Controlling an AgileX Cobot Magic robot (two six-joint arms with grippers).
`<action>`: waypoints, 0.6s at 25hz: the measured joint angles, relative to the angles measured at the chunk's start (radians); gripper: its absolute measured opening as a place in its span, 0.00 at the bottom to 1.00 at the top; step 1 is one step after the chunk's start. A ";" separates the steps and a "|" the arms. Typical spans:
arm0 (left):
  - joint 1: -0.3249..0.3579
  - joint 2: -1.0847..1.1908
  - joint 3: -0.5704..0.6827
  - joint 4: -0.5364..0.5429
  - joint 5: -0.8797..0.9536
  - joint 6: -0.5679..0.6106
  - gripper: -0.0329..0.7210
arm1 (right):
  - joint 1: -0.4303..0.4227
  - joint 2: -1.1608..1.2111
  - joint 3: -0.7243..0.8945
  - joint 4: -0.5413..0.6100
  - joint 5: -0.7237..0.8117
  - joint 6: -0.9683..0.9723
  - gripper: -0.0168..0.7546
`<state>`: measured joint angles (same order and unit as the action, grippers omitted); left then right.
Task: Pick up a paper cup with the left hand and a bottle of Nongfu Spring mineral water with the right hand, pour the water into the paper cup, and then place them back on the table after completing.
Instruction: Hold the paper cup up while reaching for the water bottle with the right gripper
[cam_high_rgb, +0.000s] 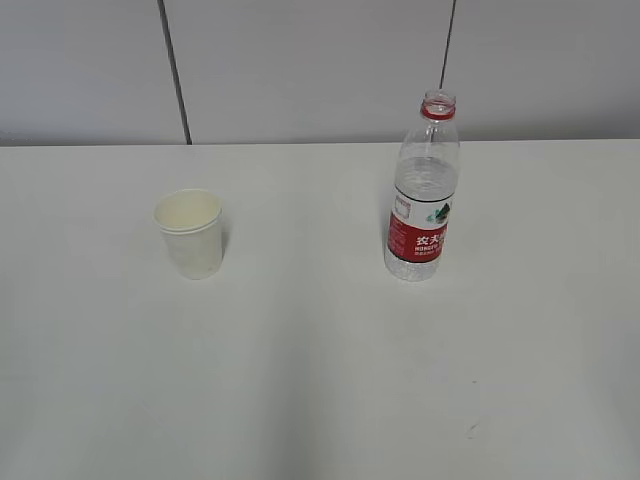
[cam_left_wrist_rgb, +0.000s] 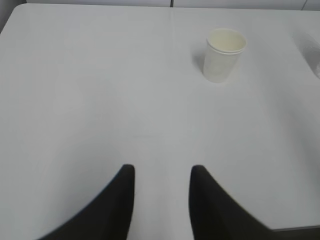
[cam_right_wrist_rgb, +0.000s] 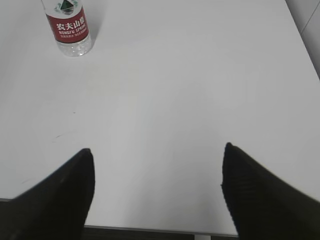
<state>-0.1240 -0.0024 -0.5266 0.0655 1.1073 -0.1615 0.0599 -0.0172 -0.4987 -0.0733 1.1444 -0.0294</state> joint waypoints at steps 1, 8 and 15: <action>0.000 0.000 0.000 0.000 0.000 0.000 0.36 | 0.000 0.000 0.000 0.000 0.000 0.000 0.78; 0.000 0.000 0.000 0.000 0.000 0.000 0.36 | 0.000 0.000 0.000 0.000 0.000 0.000 0.78; 0.000 0.000 0.000 0.000 0.000 0.000 0.36 | 0.000 0.000 0.000 0.000 0.000 0.000 0.78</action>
<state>-0.1240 -0.0024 -0.5266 0.0655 1.1073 -0.1615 0.0599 -0.0172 -0.4987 -0.0733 1.1444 -0.0294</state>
